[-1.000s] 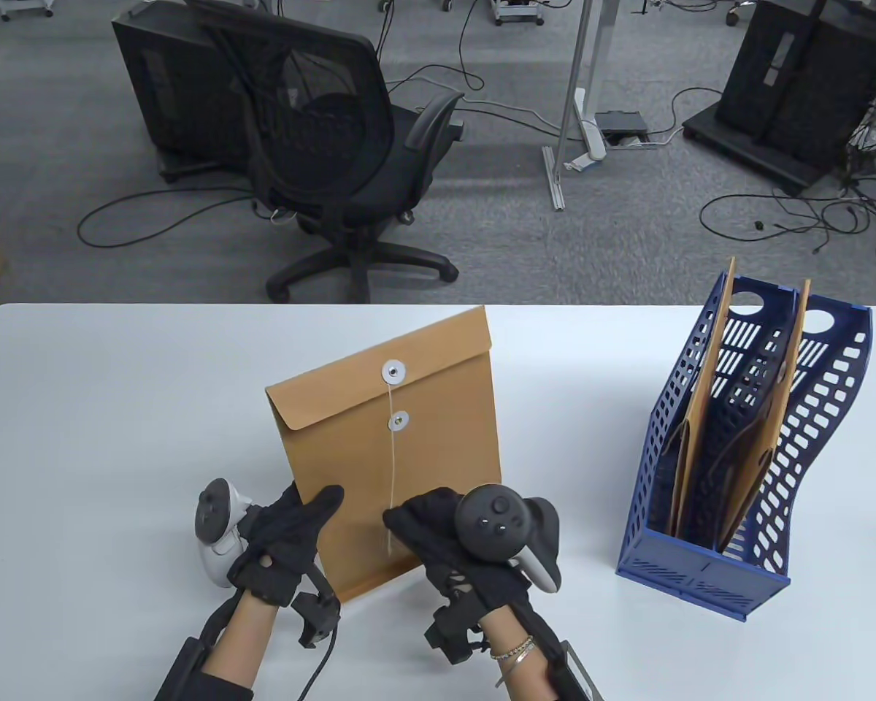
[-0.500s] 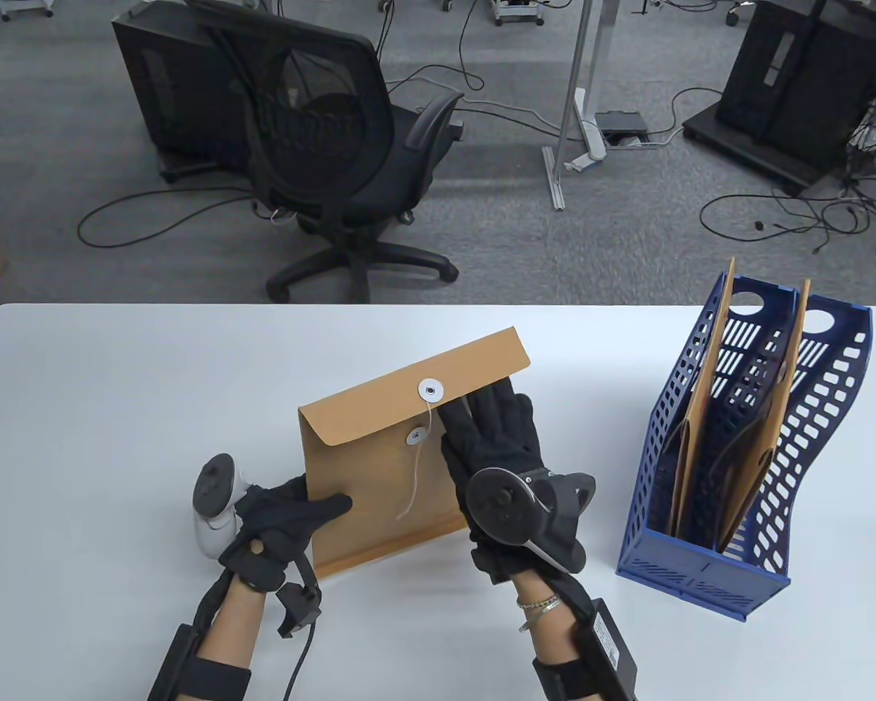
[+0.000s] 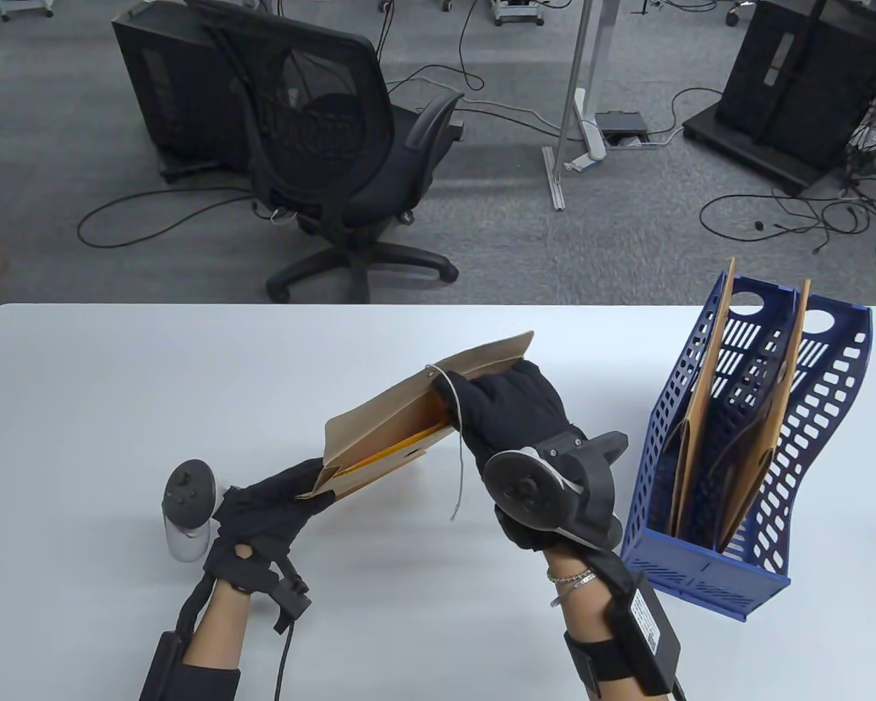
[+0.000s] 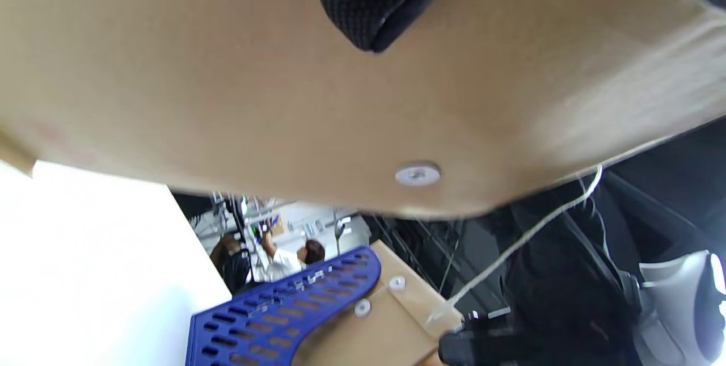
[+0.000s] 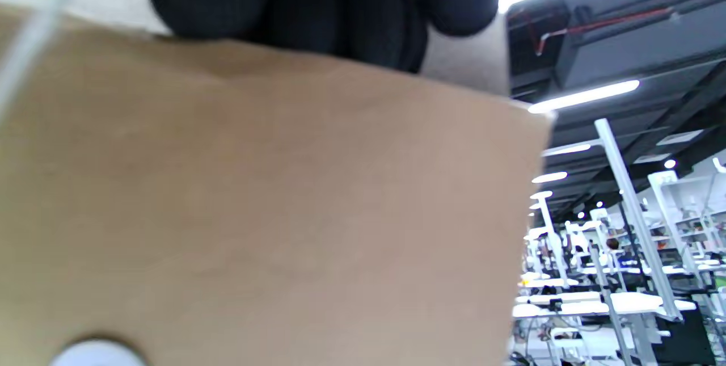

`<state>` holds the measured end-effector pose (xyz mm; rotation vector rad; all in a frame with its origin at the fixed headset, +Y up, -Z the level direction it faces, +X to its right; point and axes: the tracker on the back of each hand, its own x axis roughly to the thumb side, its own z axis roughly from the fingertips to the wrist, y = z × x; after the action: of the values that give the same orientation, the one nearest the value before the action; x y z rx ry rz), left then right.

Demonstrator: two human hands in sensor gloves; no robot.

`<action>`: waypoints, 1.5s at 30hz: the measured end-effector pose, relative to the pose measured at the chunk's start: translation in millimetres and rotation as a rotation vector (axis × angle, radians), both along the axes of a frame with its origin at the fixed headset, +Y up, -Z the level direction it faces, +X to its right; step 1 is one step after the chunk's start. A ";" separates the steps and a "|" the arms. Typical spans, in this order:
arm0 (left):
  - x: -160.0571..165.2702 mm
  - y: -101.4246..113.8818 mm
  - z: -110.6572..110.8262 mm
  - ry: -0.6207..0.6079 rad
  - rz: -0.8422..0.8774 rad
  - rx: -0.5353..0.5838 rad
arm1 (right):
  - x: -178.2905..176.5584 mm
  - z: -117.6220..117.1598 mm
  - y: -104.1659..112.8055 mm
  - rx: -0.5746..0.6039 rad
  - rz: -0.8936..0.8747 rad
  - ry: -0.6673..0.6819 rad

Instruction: Pull cardstock from document pouches and stack

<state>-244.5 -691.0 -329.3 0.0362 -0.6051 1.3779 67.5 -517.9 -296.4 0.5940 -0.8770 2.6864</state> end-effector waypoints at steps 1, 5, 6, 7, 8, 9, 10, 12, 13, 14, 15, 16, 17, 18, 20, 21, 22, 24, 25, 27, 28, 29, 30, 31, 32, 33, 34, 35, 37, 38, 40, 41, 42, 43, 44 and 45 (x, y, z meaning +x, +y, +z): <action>-3.0 -3.4 -0.7 0.029 0.043 -0.007 | -1.3 0.0 -1.7 -0.028 0.003 0.040; -10.9 -15.2 -2.2 0.058 0.181 -0.048 | -4.3 0.1 -7.8 -0.132 0.061 0.118; -12.4 -17.6 -2.5 0.058 0.203 -0.059 | -6.4 -0.3 -10.3 -0.173 0.076 0.132; -13.5 -19.0 -2.7 0.063 0.202 -0.063 | -8.0 -0.7 -11.8 -0.192 0.085 0.140; -14.8 -21.0 -3.1 0.066 0.201 -0.071 | -10.1 -1.1 -13.6 -0.213 0.104 0.145; -15.7 -22.4 -3.3 0.065 0.199 -0.078 | -11.4 -1.4 -14.6 -0.221 0.119 0.148; -16.6 -24.1 -3.3 0.066 0.198 -0.082 | -12.2 -1.8 -16.0 -0.217 0.123 0.153; -17.3 -26.2 -3.2 0.069 0.221 -0.089 | -13.1 -2.1 -17.9 -0.204 0.086 0.174; -17.4 -26.8 -3.3 0.071 0.235 -0.091 | -13.9 -2.6 -18.7 -0.223 0.082 0.188; -17.9 -27.1 -3.2 0.070 0.236 -0.091 | -14.7 -2.7 -19.5 -0.246 0.096 0.196; -18.1 -27.3 -3.2 0.070 0.237 -0.092 | -15.3 -2.6 -19.7 -0.255 0.111 0.199; -18.5 -27.5 -2.8 0.070 0.236 -0.093 | -16.5 -2.8 -20.0 -0.267 0.142 0.196; -18.6 -27.4 -2.5 0.071 0.233 -0.093 | -17.6 -2.9 -19.9 -0.280 0.167 0.191; -18.6 -27.5 -2.3 0.071 0.230 -0.093 | -19.5 -3.1 -19.9 -0.300 0.199 0.185; -17.7 -27.1 -2.2 0.072 0.243 -0.097 | -23.2 -2.8 -20.1 -0.330 0.255 0.171; -17.3 -26.8 -2.1 0.069 0.249 -0.100 | -25.0 -2.5 -20.0 -0.334 0.278 0.165; -17.3 -27.2 -2.3 0.065 0.254 -0.102 | -26.7 -2.2 -19.9 -0.337 0.296 0.158; -17.2 -28.0 -2.3 0.061 0.252 -0.106 | -29.9 -1.9 -19.6 -0.342 0.319 0.151; -16.9 -28.4 -2.2 0.058 0.251 -0.108 | -31.7 -2.2 -19.4 -0.350 0.332 0.146; -16.1 -28.7 -1.6 0.058 0.249 -0.108 | -34.4 -3.1 -19.5 -0.353 0.342 0.137; -15.1 -28.3 -1.2 0.052 0.242 -0.105 | -36.4 -4.1 -19.7 -0.357 0.344 0.133; -14.3 -27.8 -1.2 0.045 0.238 -0.101 | -37.8 -4.6 -19.9 -0.361 0.346 0.132; -13.0 -26.6 -0.8 0.037 0.231 -0.099 | -40.3 -5.4 -20.9 -0.365 0.346 0.136; -11.9 -25.1 -0.5 0.037 0.222 -0.092 | -42.9 -6.3 -21.3 -0.367 0.355 0.135; -11.3 -23.9 -0.2 0.035 0.216 -0.088 | -44.5 -6.8 -22.0 -0.371 0.364 0.131; -10.7 -22.2 0.1 0.031 0.202 -0.082 | -46.8 -7.4 -22.7 -0.375 0.372 0.131; -10.2 -21.0 0.5 0.031 0.194 -0.076 | -48.4 -7.9 -23.4 -0.376 0.376 0.132; -9.8 -19.7 0.8 0.029 0.190 -0.070 | -50.6 -8.6 -24.7 -0.384 0.378 0.137; -9.8 -17.1 1.7 0.035 0.182 -0.060 | -54.6 -9.4 -27.9 -0.400 0.392 0.141; -10.7 -16.3 2.2 0.047 0.161 -0.055 | -55.6 -8.9 -28.7 -0.372 0.390 0.133; -11.3 -14.5 3.0 0.036 0.133 -0.046 | -55.1 -7.0 -24.6 -0.307 0.345 0.150; -11.5 -12.9 3.9 0.045 0.098 -0.053 | -54.9 -6.3 -22.7 -0.298 0.327 0.157; -12.5 -11.6 4.7 0.065 0.024 -0.054 | -54.4 -4.9 -19.4 -0.288 0.310 0.158; -13.4 -10.1 5.3 0.091 -0.061 -0.065 | -53.4 -2.8 -15.0 -0.267 0.297 0.156; -14.7 -9.4 6.0 0.116 -0.137 -0.076 | -52.5 -0.7 -10.9 -0.248 0.288 0.164; -16.8 -9.2 6.8 0.149 -0.188 -0.080 | -51.0 2.9 -6.0 -0.226 0.276 0.166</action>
<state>-261.4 -700.1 -322.5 0.0163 -0.4176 1.2042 16.4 -523.9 -293.5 0.9266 -0.4678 2.8690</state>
